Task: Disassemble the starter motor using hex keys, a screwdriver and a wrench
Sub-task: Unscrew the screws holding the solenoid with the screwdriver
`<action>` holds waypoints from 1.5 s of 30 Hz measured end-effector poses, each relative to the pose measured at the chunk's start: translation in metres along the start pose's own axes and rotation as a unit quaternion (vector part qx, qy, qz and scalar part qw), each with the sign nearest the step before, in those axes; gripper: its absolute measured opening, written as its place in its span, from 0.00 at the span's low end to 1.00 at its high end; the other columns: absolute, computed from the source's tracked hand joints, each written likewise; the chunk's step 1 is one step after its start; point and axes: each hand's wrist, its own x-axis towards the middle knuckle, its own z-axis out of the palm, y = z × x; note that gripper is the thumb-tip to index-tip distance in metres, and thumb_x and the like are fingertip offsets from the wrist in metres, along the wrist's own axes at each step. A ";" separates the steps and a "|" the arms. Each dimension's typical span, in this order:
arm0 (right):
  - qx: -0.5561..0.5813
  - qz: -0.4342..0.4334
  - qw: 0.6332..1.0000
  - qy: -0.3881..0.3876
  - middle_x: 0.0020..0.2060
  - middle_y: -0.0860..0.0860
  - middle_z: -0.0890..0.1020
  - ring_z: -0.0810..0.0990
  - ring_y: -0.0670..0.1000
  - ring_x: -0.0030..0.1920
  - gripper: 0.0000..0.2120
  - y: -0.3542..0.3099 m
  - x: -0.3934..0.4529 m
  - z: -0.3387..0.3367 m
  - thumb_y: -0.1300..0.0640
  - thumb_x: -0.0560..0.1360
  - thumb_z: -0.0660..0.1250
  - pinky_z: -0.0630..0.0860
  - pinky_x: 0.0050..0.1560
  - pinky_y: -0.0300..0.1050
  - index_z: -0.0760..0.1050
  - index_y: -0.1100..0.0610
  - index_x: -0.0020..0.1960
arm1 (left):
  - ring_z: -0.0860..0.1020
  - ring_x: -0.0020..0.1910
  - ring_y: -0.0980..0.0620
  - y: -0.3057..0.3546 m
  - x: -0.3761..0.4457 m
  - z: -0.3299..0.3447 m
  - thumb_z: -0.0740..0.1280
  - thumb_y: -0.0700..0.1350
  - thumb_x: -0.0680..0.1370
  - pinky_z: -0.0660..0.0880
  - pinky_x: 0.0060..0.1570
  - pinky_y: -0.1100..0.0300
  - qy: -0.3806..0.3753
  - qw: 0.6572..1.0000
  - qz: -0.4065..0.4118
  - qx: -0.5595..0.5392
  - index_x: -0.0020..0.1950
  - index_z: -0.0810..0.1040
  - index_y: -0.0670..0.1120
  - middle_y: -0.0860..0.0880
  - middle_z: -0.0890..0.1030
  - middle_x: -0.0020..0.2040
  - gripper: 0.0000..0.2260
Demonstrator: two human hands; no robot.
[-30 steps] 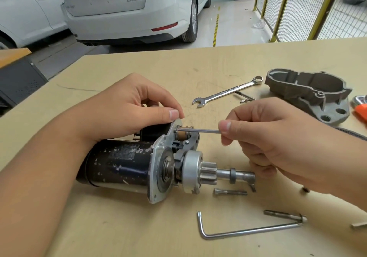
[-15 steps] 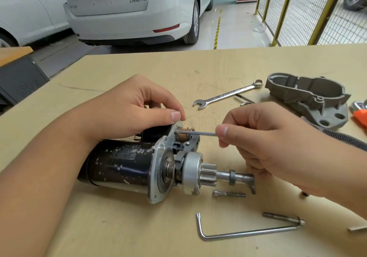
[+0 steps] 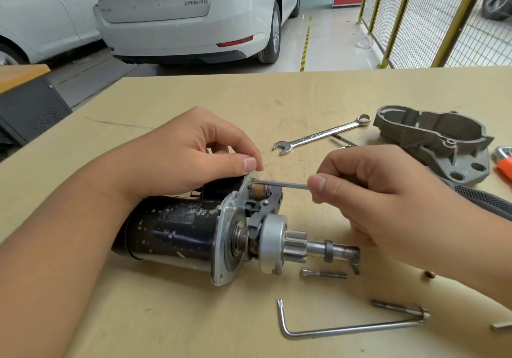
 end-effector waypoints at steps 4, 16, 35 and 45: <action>0.000 0.003 1.000 -0.007 0.21 0.45 0.67 0.64 0.44 0.23 0.11 0.000 -0.001 0.001 0.44 0.76 0.65 0.65 0.26 0.43 0.79 0.48 0.42 | 0.78 0.46 0.28 -0.001 0.000 0.000 0.70 0.61 0.73 0.76 0.46 0.32 -0.003 1.000 0.001 0.004 0.50 0.88 0.57 0.33 0.83 0.45 0.13; 0.003 0.008 1.000 -0.008 0.21 0.45 0.68 0.64 0.44 0.23 0.10 0.001 -0.001 0.002 0.45 0.78 0.66 0.65 0.27 0.42 0.80 0.48 0.42 | 0.78 0.46 0.28 -0.001 0.000 -0.001 0.70 0.61 0.74 0.77 0.47 0.32 -0.006 1.000 -0.002 0.003 0.51 0.88 0.57 0.32 0.83 0.45 0.13; 0.009 0.016 1.000 -0.021 0.20 0.44 0.67 0.63 0.45 0.22 0.11 0.001 0.000 0.000 0.43 0.76 0.64 0.67 0.29 0.46 0.79 0.48 0.42 | 0.78 0.47 0.27 0.000 0.000 -0.001 0.70 0.61 0.74 0.77 0.47 0.32 -0.012 1.000 0.000 -0.001 0.50 0.88 0.57 0.32 0.83 0.46 0.12; 0.013 0.024 0.999 -0.020 0.20 0.45 0.68 0.64 0.45 0.22 0.11 0.005 0.000 0.000 0.44 0.78 0.66 0.67 0.29 0.46 0.80 0.49 0.43 | 0.78 0.46 0.27 0.001 0.000 0.000 0.70 0.61 0.74 0.76 0.46 0.31 -0.006 1.000 0.005 0.001 0.50 0.88 0.56 0.31 0.82 0.45 0.12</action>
